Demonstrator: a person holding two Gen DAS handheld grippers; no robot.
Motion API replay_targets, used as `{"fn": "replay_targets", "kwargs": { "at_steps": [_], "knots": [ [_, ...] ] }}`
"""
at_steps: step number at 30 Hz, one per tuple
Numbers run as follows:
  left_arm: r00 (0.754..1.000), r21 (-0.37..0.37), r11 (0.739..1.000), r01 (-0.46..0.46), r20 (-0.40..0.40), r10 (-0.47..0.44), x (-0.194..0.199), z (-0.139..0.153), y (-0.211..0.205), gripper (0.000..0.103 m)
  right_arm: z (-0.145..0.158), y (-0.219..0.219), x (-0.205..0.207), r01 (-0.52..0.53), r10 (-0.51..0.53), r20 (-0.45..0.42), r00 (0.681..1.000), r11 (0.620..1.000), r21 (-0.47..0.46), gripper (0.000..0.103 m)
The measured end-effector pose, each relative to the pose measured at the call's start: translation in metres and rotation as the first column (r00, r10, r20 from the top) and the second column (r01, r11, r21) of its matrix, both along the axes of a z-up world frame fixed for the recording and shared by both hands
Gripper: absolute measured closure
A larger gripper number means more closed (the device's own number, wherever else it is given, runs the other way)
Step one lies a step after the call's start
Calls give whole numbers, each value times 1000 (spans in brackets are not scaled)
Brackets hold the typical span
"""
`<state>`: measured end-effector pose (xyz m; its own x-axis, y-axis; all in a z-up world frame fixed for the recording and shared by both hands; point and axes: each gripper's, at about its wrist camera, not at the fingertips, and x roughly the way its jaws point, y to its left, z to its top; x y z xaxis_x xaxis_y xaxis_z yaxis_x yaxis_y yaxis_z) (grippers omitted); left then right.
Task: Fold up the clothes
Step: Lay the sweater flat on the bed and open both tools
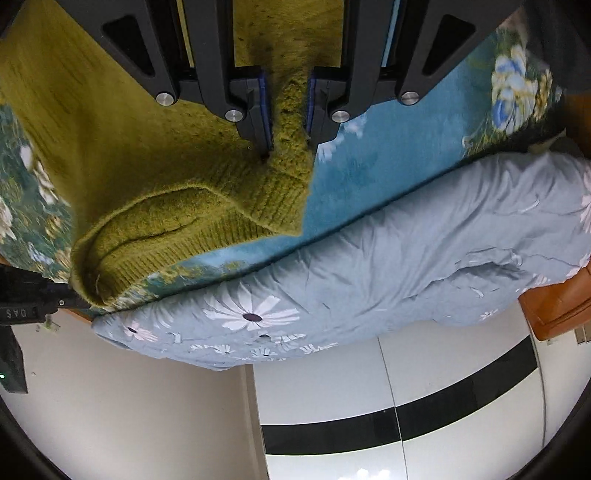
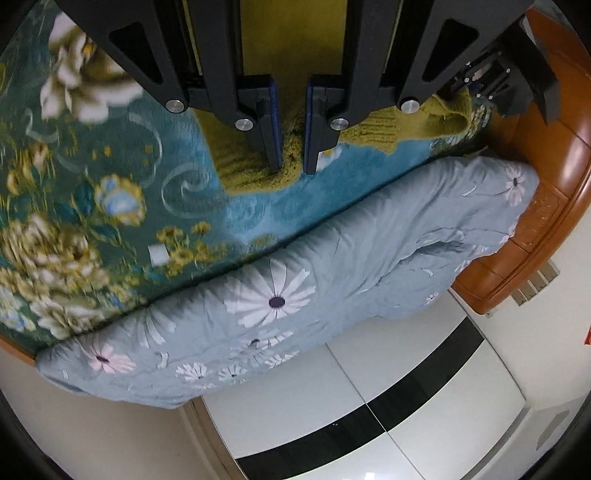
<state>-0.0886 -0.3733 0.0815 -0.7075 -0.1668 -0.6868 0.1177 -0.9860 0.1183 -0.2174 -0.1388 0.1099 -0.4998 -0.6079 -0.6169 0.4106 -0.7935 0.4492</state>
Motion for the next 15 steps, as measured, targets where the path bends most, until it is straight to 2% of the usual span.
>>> {"fn": "replay_targets", "kwargs": {
  "at_steps": [3, 9, 11, 13, 15],
  "knots": [
    [999, 5, 1000, -28, 34, 28, -27, -10, -7, 87, -1, -14, -22, -4, 5, -29, 1000, 1000, 19, 92],
    [983, 88, 992, -91, 168, 75, -62, -76, -26, 86, -56, -35, -48, -19, 12, 65, 998, 994, 105, 92],
    [980, 139, 985, -106, 181, 80, -64, -88, -33, 84, -78, -39, -52, -32, 20, 105, 994, 992, 120, 92],
    [980, 230, 967, -114, 184, 72, -61, -93, -43, 84, -90, -39, -54, -47, 33, 130, 991, 993, 106, 89],
    [986, 295, 948, -117, 146, 76, -51, -86, -52, 73, -90, -37, -52, -64, 51, 120, 991, 992, 107, 88]
  ]
}}
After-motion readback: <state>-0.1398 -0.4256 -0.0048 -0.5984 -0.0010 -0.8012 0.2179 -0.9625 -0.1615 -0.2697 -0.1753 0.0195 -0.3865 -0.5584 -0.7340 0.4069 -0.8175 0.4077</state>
